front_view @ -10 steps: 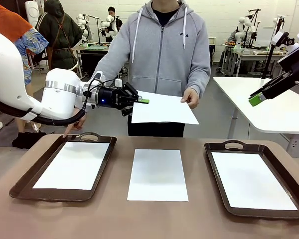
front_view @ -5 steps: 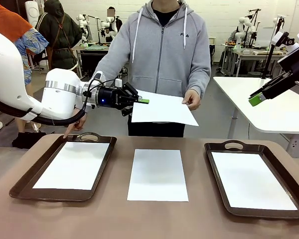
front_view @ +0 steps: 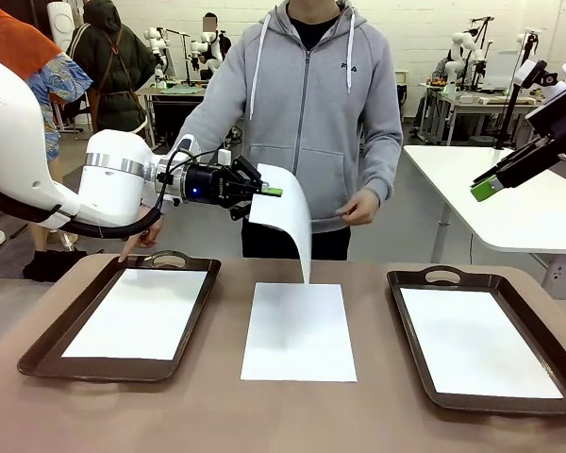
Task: Sort the A4 documents.
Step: Place the A4 Paper in the designated Handle tray.
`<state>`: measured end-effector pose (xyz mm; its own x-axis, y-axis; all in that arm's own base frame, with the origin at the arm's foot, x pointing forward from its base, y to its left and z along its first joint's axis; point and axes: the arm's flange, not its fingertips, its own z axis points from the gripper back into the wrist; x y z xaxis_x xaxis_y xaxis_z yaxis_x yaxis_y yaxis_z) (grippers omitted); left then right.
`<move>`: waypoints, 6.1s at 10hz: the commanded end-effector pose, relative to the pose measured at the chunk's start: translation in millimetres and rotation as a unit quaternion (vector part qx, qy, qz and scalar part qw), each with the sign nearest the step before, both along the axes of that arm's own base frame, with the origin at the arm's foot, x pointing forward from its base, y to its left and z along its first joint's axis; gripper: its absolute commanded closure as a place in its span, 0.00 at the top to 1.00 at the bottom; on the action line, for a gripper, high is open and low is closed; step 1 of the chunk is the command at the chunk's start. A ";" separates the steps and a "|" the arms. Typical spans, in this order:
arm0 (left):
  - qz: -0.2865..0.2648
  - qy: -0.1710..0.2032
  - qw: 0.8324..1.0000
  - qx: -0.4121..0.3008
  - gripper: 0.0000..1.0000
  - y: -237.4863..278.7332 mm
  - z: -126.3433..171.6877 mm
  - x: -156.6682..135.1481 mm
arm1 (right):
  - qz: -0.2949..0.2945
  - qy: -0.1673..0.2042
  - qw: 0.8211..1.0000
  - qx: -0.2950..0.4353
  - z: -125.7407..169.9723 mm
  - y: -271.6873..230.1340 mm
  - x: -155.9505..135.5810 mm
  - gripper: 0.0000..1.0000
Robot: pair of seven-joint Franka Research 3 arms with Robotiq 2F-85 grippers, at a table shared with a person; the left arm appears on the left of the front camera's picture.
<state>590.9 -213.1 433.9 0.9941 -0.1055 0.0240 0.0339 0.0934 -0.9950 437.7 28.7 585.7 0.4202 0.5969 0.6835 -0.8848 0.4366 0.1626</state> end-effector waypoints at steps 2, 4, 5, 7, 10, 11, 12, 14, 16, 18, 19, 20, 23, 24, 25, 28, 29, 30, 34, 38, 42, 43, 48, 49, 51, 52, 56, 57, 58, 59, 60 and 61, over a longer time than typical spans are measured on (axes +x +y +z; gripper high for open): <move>-0.035 -0.022 0.999 0.030 0.01 7.4 19.0 -5.4 | 0.004 0.002 1.000 0.007 -1.3 0.5 0.9 1.00; -0.033 -0.004 0.997 0.068 0.01 30.0 27.6 -16.4 | 0.004 0.002 1.000 0.007 -1.3 0.5 0.9 1.00; -0.039 0.013 0.996 0.077 0.01 42.8 26.5 -21.3 | 0.004 0.002 1.000 0.007 -1.3 0.5 0.9 1.00; -0.054 0.034 0.992 0.108 0.01 69.8 26.0 -32.7 | 0.004 0.002 1.000 0.007 -1.3 0.5 0.9 1.00; -0.057 0.059 0.981 0.174 0.01 118.3 22.8 -43.0 | 0.004 0.002 1.000 0.007 -1.3 0.5 0.9 1.00; -0.065 0.068 0.973 0.210 0.01 129.2 22.0 -44.0 | 0.004 0.002 1.000 0.007 -1.3 0.5 0.9 1.00; -0.079 0.069 0.967 0.234 0.01 138.2 21.3 -44.0 | 0.004 0.002 1.000 0.007 -1.3 0.5 0.9 1.00; -0.064 0.056 0.962 0.261 0.01 160.3 14.4 -41.0 | 0.004 0.002 1.000 0.007 -1.3 0.5 0.9 1.00; -0.071 0.018 0.961 0.268 0.01 167.9 3.3 -40.5 | 0.004 0.002 1.000 0.007 -1.3 0.5 0.9 1.00; -0.028 0.019 0.964 0.263 0.01 180.2 -7.5 -37.1 | 0.004 0.002 1.000 0.007 -1.3 0.5 0.9 1.00; -0.013 0.023 0.961 0.274 0.01 184.8 -12.8 -36.2 | 0.004 0.002 1.000 0.007 -1.3 0.5 0.9 1.00; -0.003 0.026 0.959 0.282 0.01 189.0 -18.4 -35.2 | 0.004 0.002 1.000 0.007 -1.3 0.5 0.9 1.00; 0.005 0.033 0.942 0.333 0.01 201.5 -29.6 -28.9 | 0.004 0.002 1.000 0.007 -1.3 0.5 0.9 1.00; -0.006 0.033 0.934 0.357 0.01 201.3 -31.7 -25.2 | 0.004 0.002 1.000 0.007 -1.3 0.5 0.9 1.00; -0.014 0.033 0.923 0.384 0.01 201.0 -37.3 -21.4 | 0.004 0.002 1.000 0.007 -1.3 0.5 0.9 1.00; -0.019 0.036 0.889 0.456 0.01 206.9 -42.0 -15.3 | 0.004 0.002 1.000 0.007 -1.3 0.5 0.9 1.00; -0.013 0.028 0.881 0.472 0.01 208.9 -44.7 -11.2 | 0.004 0.002 1.000 0.007 -1.3 0.5 0.9 1.00; 0.000 0.031 0.872 0.488 0.01 212.4 -49.4 -9.4 | 0.004 0.002 1.000 0.007 -1.3 0.5 0.9 1.00; 0.017 0.045 0.846 0.531 0.01 220.8 -66.6 -9.8 | 0.004 0.002 1.000 0.007 -1.3 0.5 0.9 1.00; 0.010 0.043 0.840 0.541 0.01 221.3 -80.6 -6.3 | 0.004 0.002 1.000 0.007 -1.3 0.5 0.9 1.00; 0.033 0.042 0.813 0.580 0.15 223.5 -87.2 -5.9 | 0.004 0.002 1.000 0.007 -1.3 0.5 0.9 1.00; 0.032 0.039 0.814 0.578 0.21 223.2 -87.1 -7.1 | 0.004 0.002 1.000 0.007 -1.3 0.5 0.9 1.00; 0.038 0.042 0.801 0.596 0.74 224.6 -85.6 -6.9 | 0.004 0.002 1.000 0.007 -1.3 0.5 0.9 1.00; 0.043 0.042 0.796 0.602 0.80 225.0 -84.3 -7.2 | 0.004 0.002 1.000 0.007 -1.3 0.5 0.9 1.00; 0.055 0.052 0.787 0.613 0.99 229.1 -83.3 -9.7 | 0.004 0.002 1.000 0.007 -1.3 0.5 0.9 1.00; 0.066 0.056 0.779 0.622 1.00 233.1 -81.5 -11.7 | 0.004 0.002 1.000 0.007 -1.3 0.5 0.9 1.00; 0.087 0.035 0.866 0.491 1.00 234.4 -76.3 -17.1 | 0.004 0.002 1.000 0.007 -1.3 0.5 0.9 1.00; 0.076 0.056 0.797 0.597 1.00 238.5 -77.4 -5.4 | 0.004 0.002 1.000 0.007 -1.3 0.5 0.9 1.00; 0.076 0.056 0.797 0.597 1.00 238.5 -77.4 -5.4 | 0.004 0.002 1.000 0.007 -1.3 0.5 0.9 1.00; 0.076 0.056 0.797 0.597 1.00 238.5 -77.4 -5.4 | 0.004 0.002 1.000 0.007 -1.3 0.5 0.9 1.00; 0.076 0.056 0.797 0.597 1.00 238.5 -77.4 -5.4 | 0.004 0.002 1.000 0.007 -1.3 0.5 0.9 1.00; 0.076 0.056 0.797 0.597 1.00 238.5 -77.4 -5.4 | 0.004 0.002 1.000 0.007 -1.3 0.5 0.9 1.00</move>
<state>583.4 27.4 354.4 0.9889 0.1183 -0.0899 -0.1351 0.9679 -0.2119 437.6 28.7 585.6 0.4207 0.5974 0.6828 -0.8848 0.4365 0.1632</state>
